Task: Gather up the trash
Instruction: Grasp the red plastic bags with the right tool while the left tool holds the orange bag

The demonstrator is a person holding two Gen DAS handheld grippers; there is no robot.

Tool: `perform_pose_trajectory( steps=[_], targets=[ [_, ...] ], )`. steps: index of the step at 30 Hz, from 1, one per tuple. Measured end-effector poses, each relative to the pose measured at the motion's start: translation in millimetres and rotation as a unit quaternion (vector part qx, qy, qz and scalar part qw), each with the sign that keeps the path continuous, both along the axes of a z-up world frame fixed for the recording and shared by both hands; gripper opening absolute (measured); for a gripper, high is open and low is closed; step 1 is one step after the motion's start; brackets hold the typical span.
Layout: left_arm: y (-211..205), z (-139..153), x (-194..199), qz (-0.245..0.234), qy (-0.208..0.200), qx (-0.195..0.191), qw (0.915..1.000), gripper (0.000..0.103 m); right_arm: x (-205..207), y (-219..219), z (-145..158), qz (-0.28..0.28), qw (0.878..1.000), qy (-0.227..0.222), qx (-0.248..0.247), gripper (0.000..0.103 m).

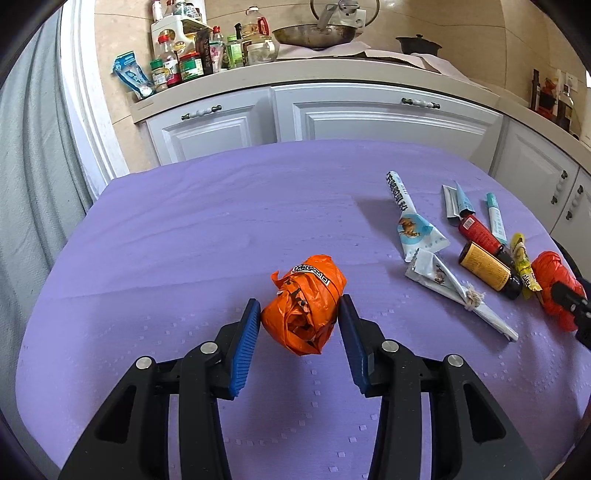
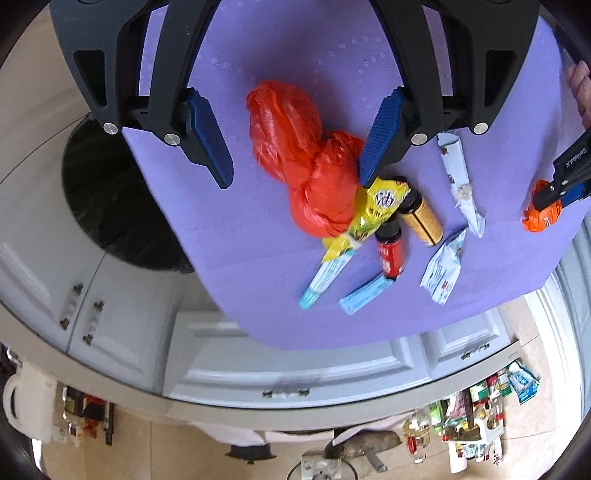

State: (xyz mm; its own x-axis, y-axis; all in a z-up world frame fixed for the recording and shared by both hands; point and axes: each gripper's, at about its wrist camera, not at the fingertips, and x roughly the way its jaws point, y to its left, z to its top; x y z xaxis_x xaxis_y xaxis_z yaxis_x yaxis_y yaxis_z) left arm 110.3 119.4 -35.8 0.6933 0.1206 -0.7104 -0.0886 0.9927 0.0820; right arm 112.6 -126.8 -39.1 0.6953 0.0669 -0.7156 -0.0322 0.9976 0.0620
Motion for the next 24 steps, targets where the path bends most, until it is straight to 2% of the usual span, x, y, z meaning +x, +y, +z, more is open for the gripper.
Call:
perform_pose_trajectory(
  steps=[1, 4, 6, 14, 24],
  targets=[
    [0, 0, 0, 0.001, 0.0, 0.0, 1.0, 0.044, 1, 1, -2, 0.001, 1.0, 0.003, -0.003, 0.064],
    [2, -3, 2, 0.003, 0.004, 0.0, 1.0, 0.044, 3, 3, -7, 0.007, 1.0, 0.013, 0.0, 0.047],
    [1, -4, 3, 0.006, 0.007, -0.001, 1.0, 0.044, 2, 3, -7, 0.009, 1.0, 0.011, 0.0, 0.041],
    [-10, 0, -2, -0.009, -0.002, -0.007, 0.9999, 0.044, -1, -2, -3, -0.008, 1.0, -0.005, -0.009, 0.037],
    [-53, 13, -3, -0.058, -0.021, -0.022, 0.9979, 0.044, -7, -29, 11, -0.054, 0.998, -0.037, -0.014, 0.036]
  ],
)
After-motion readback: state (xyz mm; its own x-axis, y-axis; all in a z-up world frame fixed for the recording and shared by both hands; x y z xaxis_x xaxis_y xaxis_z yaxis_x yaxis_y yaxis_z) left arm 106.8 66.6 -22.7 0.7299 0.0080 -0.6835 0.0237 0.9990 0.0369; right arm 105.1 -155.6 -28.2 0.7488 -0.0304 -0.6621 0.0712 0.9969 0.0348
